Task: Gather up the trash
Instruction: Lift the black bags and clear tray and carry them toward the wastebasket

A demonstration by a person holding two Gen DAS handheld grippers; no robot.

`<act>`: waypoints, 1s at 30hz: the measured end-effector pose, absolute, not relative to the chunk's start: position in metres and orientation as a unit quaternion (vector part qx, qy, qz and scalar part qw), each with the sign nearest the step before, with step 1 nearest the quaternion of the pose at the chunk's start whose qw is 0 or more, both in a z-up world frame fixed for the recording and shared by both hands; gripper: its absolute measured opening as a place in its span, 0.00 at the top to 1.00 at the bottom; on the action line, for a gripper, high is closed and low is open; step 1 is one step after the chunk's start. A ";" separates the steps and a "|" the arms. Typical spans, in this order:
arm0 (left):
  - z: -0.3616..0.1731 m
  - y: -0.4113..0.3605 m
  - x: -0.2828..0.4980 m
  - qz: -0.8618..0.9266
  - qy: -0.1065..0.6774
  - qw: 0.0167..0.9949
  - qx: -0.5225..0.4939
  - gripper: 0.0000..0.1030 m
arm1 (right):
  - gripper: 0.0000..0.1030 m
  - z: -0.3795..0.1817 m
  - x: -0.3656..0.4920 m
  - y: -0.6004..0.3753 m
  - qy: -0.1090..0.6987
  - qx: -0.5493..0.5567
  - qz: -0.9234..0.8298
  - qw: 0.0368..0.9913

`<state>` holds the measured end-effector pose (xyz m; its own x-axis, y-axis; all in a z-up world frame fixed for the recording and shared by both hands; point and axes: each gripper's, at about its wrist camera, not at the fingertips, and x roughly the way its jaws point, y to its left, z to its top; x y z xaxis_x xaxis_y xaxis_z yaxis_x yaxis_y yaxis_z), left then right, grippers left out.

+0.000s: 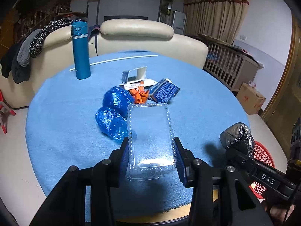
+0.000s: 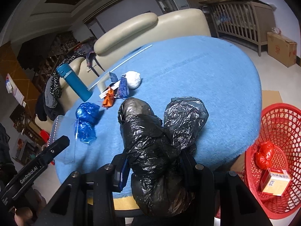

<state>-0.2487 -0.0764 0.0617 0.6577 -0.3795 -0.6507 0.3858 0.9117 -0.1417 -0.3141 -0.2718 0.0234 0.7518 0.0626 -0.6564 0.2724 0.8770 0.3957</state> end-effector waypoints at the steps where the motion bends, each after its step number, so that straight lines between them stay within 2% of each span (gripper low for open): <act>1: 0.061 -0.075 -0.248 -0.208 0.358 0.910 0.002 0.55 | 0.55 0.024 -0.313 -0.269 0.349 0.238 -0.054 0.905; 8: 0.056 -0.081 -0.248 -0.214 0.362 0.907 0.008 0.55 | 0.55 0.021 -0.316 -0.270 0.349 0.241 -0.053 0.904; 20: 0.085 -0.058 -0.257 -0.209 0.320 0.924 -0.022 0.55 | 0.55 0.043 -0.308 -0.240 0.339 0.207 -0.029 0.917; 30: 0.080 -0.064 -0.250 -0.238 0.330 0.913 -0.024 0.55 | 0.55 0.040 -0.319 -0.260 0.327 0.224 -0.053 0.916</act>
